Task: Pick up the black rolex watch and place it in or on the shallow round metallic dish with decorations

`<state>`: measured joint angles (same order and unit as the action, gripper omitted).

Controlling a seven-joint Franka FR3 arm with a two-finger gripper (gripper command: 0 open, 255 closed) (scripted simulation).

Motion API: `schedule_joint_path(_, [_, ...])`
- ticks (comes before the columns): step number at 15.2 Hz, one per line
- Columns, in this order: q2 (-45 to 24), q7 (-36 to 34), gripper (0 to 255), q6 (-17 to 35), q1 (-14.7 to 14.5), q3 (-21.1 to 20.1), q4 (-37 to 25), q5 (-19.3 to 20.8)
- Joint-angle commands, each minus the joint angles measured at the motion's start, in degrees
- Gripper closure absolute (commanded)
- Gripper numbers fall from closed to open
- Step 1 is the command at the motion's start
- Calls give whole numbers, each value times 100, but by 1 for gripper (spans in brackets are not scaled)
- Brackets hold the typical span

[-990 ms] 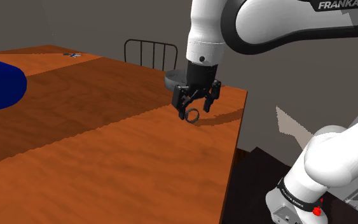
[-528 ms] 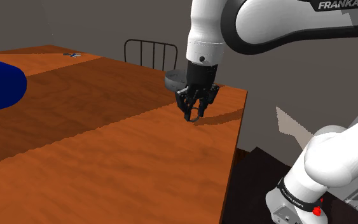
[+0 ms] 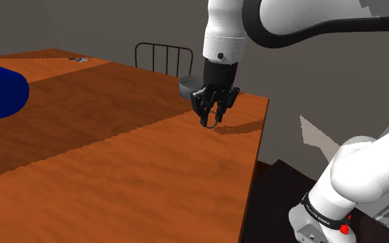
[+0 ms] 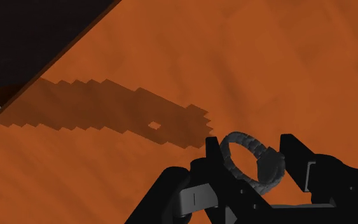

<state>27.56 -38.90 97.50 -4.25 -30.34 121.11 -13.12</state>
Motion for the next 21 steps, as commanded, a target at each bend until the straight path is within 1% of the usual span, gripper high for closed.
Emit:
schedule_joint_path(1, [-10, -1, 255, -147, 12, 27, -154, 20])
schedule_joint_path(18, [-386, -144, 255, -1414, 132, 104, -1775, 220])
schedule_joint_path(19, [-412, -153, 255, -1468, 138, 103, -1853, 230])
schedule_joint_path(21, [-595, 49, 255, -1442, 235, 222, -1970, 352])
